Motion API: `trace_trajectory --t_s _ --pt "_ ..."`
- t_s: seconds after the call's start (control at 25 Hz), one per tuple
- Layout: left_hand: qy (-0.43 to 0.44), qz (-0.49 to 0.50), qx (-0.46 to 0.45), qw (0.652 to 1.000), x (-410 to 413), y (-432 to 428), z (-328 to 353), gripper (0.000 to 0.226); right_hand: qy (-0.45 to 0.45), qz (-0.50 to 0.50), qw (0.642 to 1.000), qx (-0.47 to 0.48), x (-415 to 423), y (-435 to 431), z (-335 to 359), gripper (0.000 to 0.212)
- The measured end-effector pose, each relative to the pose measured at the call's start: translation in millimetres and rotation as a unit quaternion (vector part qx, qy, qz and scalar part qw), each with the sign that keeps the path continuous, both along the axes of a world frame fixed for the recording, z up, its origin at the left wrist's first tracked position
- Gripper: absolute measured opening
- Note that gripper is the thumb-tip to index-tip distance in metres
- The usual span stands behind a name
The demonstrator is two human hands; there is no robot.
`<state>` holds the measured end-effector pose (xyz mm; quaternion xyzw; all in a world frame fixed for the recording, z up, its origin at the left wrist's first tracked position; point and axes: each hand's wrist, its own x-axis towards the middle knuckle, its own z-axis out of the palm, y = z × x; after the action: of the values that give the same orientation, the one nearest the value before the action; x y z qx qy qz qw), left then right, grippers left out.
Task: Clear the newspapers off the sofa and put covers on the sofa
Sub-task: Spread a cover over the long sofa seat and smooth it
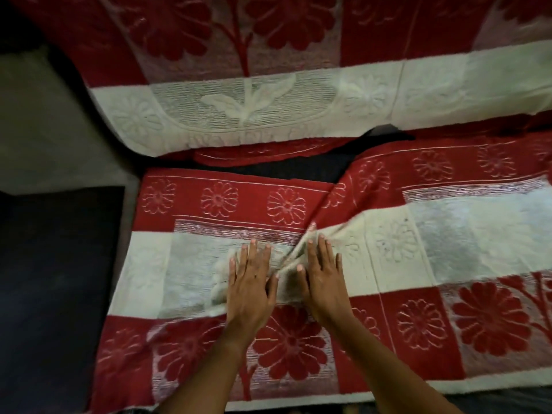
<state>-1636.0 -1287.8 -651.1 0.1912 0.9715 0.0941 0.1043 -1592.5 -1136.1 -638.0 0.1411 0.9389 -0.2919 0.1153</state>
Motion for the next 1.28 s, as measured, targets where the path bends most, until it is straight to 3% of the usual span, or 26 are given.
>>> trace_trajectory --t_s 0.24,0.48,0.68,0.84,0.92,1.08,1.16,1.28 --pt "0.000 0.033 0.009 0.999 -45.7 -5.9 5.9 0.064 0.039 0.079 0.992 0.093 -54.9 -14.4 2.3 0.068" --pt "-0.041 0.035 0.018 0.998 -88.3 4.4 -8.7 0.063 -0.010 0.058 0.986 0.155 -99.4 -6.9 -21.6 0.070" --pt "-0.031 0.118 0.029 0.992 -112.5 -3.7 -20.1 0.064 0.022 0.054 0.985 0.163 -130.9 -16.6 -34.7 0.063" --pt "-0.017 0.228 0.039 0.973 -135.6 0.8 -12.6 0.072 0.043 0.127 0.985 0.106 -169.6 -22.8 -34.9 0.063" --pt "0.004 0.216 0.044 0.975 -149.7 9.3 -6.2 0.071 0.067 0.141 0.982 0.104 -179.6 -22.4 -32.1 0.058" --pt "0.005 0.122 0.056 0.991 -167.3 25.8 -11.7 0.071 0.073 0.050 0.982 0.169 -174.2 -12.4 -33.9 0.054" --pt "0.001 0.126 0.040 0.991 -168.4 28.8 -21.0 0.068 0.053 -0.011 0.980 0.189 -172.3 -11.1 -38.4 0.056" --pt "0.014 0.151 0.019 0.988 -163.7 25.2 -29.5 0.058 0.033 -0.016 0.981 0.190 -175.8 -16.1 -42.2 0.058"
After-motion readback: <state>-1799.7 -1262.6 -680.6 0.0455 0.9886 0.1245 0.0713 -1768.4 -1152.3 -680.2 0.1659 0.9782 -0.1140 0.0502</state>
